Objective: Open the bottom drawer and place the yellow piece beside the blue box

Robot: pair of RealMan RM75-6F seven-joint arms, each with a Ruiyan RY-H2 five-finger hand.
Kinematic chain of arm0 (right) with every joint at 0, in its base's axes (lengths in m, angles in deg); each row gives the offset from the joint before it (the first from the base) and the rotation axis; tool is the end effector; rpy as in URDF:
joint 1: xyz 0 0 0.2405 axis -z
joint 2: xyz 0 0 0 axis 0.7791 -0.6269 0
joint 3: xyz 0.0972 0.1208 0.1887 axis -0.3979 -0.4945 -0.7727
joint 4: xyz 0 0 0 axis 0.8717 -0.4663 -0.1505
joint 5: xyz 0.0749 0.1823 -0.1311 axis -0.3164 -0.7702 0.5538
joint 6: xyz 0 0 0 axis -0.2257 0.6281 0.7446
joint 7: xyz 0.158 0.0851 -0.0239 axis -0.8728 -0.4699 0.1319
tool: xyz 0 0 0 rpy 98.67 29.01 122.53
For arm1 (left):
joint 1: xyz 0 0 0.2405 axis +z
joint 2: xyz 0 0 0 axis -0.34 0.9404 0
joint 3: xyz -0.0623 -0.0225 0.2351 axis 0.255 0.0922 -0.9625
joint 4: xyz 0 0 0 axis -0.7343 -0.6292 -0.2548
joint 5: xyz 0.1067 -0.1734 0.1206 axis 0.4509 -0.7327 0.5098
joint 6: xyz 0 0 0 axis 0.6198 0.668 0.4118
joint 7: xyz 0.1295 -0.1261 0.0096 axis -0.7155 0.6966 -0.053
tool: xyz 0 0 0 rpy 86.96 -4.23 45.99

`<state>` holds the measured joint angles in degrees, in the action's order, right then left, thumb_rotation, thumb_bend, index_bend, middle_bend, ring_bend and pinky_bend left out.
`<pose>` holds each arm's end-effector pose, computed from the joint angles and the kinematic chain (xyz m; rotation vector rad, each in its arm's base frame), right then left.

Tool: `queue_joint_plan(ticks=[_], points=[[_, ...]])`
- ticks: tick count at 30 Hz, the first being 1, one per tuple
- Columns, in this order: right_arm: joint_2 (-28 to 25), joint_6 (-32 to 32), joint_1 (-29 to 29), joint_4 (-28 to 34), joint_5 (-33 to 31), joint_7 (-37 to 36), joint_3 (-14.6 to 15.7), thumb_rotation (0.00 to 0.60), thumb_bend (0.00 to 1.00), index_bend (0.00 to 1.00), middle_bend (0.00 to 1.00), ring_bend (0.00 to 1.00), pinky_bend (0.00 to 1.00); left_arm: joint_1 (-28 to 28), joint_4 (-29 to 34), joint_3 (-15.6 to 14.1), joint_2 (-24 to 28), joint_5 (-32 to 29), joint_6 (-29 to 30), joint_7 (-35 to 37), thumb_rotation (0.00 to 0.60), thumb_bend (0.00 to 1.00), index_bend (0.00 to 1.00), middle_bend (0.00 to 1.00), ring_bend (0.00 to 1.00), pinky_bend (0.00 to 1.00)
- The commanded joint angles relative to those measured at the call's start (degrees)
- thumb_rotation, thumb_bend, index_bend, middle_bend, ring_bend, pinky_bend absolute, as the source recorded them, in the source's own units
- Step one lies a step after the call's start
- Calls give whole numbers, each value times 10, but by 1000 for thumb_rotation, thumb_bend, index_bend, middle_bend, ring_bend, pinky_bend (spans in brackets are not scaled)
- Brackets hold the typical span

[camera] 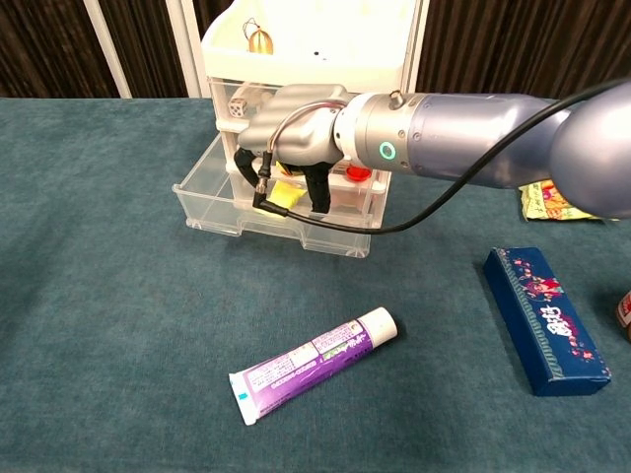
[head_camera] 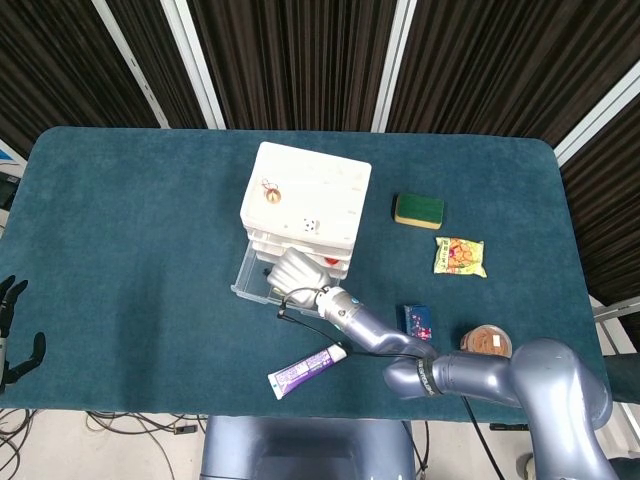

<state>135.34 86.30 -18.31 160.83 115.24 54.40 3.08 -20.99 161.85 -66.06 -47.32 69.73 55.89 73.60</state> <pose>0.0326 -0.3937 -0.1185 2.2953 -0.1357 0.7876 -0.3143 0.2013 0.1374 -1.2014 -1.0507 -0.9545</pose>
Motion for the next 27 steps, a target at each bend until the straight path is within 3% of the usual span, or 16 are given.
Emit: queue_joint_plan(ticks=[1, 22, 27], points=[[2, -2, -5, -3, -5, 4, 1, 600, 183, 391, 1000, 1000, 1000, 0, 0, 0, 0, 0, 0, 0, 600, 479, 68, 4, 0, 0], [8, -5, -33, -9, -54, 36, 6, 600, 185, 443, 1000, 1000, 1000, -1, 2, -1, 1, -1, -2, 2, 600, 479, 68, 4, 0, 0], [11, -4, -39, -12, -65, 46, 10, 600, 224, 452, 1000, 1000, 1000, 0, 1, -1, 1, -1, -3, 2, 600, 479, 68, 4, 0, 0]])
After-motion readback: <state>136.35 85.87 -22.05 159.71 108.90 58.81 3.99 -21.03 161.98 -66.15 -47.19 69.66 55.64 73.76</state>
